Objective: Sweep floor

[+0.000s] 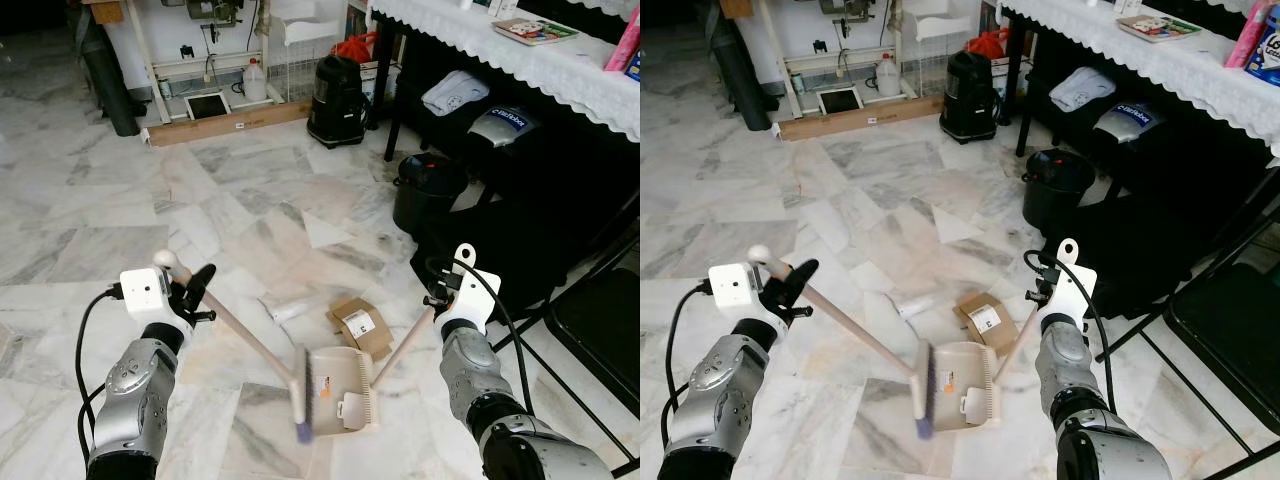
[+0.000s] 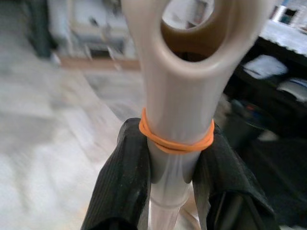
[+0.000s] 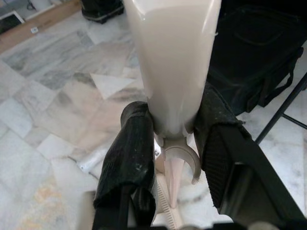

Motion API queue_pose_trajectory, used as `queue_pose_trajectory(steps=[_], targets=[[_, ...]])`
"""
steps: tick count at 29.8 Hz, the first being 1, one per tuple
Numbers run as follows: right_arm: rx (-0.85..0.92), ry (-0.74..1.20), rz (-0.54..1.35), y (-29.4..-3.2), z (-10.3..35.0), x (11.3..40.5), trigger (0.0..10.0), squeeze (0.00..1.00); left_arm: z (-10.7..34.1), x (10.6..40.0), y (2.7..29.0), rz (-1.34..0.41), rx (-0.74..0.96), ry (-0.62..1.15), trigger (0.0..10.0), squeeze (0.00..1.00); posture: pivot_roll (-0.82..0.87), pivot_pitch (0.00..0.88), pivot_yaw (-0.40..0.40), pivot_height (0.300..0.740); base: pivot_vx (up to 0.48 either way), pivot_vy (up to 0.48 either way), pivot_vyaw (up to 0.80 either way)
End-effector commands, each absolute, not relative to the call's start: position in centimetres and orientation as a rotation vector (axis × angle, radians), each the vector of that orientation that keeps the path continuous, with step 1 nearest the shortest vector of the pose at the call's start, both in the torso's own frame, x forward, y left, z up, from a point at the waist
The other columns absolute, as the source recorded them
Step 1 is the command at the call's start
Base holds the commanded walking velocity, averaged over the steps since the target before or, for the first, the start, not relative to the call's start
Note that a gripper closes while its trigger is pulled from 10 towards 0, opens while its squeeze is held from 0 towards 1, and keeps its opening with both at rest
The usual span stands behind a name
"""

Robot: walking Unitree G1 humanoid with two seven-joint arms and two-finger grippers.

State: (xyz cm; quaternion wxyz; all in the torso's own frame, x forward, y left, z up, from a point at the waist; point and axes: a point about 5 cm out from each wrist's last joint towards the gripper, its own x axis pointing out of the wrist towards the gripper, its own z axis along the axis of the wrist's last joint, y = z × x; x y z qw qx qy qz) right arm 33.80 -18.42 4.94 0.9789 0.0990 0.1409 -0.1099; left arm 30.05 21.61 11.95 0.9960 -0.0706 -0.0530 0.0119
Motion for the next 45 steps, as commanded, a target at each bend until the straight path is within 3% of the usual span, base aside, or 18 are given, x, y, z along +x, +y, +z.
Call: queue_pose_trajectory(steps=[1,9,15,22,45], targets=[[0.221,0.191,-0.215,-18.5,6.8,34.9,10.0,0.00,15.6,30.4,22.5,0.076,-0.066,-0.285,10.0,0.00,0.05,0.000,-0.008,0.740,0.000,0.000,0.00],[0.246,0.108,-0.196,-18.2,7.2,34.6,10.0,0.00,15.0,30.5,22.3,0.066,0.074,-0.271,10.0,0.00,0.06,0.000,0.011,0.740,0.000,0.000,0.00],[0.258,0.052,-0.190,-18.1,7.6,34.5,10.0,0.00,13.6,31.1,22.4,0.065,0.113,-0.219,10.0,0.00,0.05,0.000,0.023,0.740,0.000,0.000,0.00],[0.236,-0.053,-0.191,-18.1,8.5,34.1,10.0,0.00,14.3,32.0,21.6,0.080,0.141,-0.276,10.0,0.00,0.01,0.000,0.064,0.740,0.000,0.000,0.00],[0.204,-0.079,-0.159,-16.9,8.0,32.2,10.0,0.00,12.3,30.7,20.8,0.043,0.201,-0.262,10.0,0.00,0.01,0.000,0.056,0.740,0.000,0.000,0.04]])
